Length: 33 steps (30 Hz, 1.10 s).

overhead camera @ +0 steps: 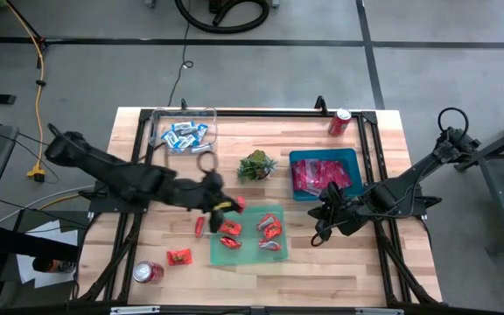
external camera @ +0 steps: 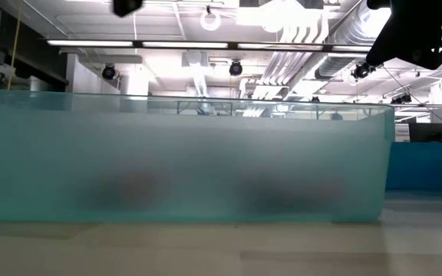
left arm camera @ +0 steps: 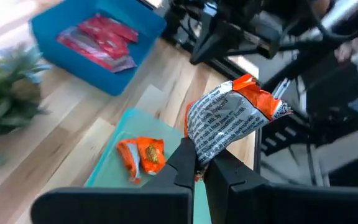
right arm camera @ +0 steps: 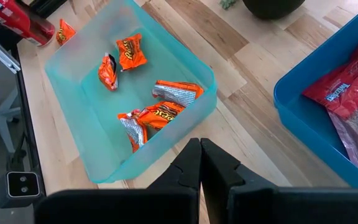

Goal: Sort candy
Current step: Put the orange candy into the green transparent bin

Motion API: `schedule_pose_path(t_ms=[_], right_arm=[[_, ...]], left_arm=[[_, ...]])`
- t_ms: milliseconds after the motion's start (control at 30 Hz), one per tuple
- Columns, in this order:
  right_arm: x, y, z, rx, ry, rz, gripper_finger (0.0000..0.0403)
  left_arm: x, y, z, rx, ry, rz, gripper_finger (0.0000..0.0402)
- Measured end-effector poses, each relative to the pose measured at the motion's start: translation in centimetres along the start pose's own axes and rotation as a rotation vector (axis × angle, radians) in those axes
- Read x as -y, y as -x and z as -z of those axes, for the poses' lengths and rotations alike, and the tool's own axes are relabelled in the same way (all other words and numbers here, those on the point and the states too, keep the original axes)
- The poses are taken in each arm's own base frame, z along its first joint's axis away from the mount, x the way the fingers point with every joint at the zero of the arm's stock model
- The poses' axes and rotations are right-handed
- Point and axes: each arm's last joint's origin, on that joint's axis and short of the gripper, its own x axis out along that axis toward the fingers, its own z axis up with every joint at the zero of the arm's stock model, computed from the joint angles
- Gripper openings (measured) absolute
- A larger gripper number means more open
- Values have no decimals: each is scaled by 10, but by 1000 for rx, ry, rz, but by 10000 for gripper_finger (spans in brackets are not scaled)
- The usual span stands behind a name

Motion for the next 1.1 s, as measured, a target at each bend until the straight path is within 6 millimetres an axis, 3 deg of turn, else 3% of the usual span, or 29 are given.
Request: schedule_pose_path(t_ms=[100,233,533,700,867,1100], right_arm=[[0,0,0,1,-1,-2,0],[1,2,-1,4,20,-8,0],[10,17,-7,48,40,5,0],[14,21,-8,48,38,26,0],[15,20,-8,44,32,29,0],[15,20,-8,45,42,35,0]], left_arm=[[6,-25,-11,-76,-75,-4,0],[16,-60,-10,-233,-216,-78,0],[34,-134,29,-460,-355,-147,0],[26,-168,55,-580,-261,-169,0],[12,-184,72,-679,-232,-233,0],[2,-189,84,-750,-248,-297,0]])
